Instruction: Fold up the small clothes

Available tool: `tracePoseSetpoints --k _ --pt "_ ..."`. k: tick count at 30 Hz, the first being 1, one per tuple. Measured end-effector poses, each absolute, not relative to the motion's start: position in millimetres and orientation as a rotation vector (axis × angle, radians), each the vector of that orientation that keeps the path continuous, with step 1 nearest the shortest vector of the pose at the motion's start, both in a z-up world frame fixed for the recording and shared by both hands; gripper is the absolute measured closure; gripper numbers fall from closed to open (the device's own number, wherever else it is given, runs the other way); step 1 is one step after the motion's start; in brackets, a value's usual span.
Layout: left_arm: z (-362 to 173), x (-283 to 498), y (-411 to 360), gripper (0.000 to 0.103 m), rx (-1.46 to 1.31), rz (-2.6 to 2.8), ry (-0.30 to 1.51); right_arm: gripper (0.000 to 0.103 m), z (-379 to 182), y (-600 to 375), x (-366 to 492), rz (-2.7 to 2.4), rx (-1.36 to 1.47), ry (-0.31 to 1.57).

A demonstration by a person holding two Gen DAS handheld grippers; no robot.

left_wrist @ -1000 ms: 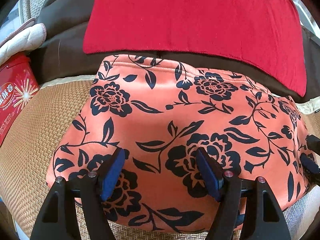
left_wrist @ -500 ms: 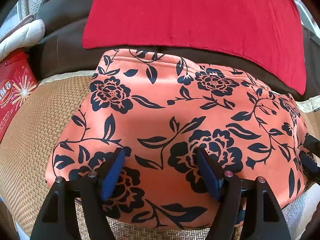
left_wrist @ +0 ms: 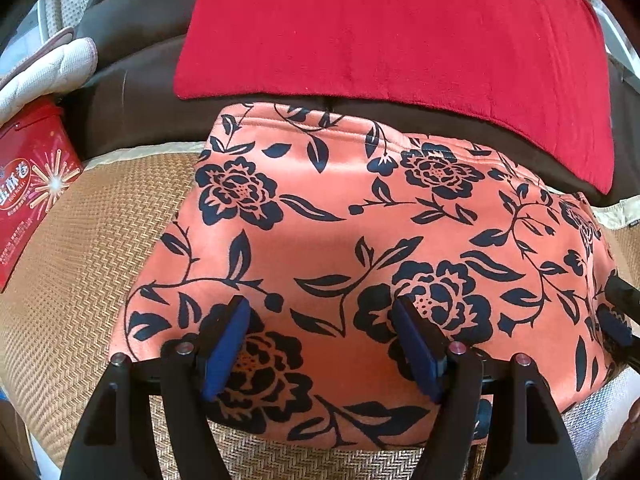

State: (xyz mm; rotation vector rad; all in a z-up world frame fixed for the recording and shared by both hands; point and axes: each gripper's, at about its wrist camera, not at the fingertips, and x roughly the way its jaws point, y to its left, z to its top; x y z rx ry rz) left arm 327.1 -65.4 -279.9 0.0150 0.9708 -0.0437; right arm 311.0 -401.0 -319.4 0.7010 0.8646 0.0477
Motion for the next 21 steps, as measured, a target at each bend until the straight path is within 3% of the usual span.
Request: tracePoseSetpoints --k 21 --pt "-264 317 -56 0.029 0.035 -0.027 0.939 0.024 -319 -397 314 0.038 0.67 0.872"
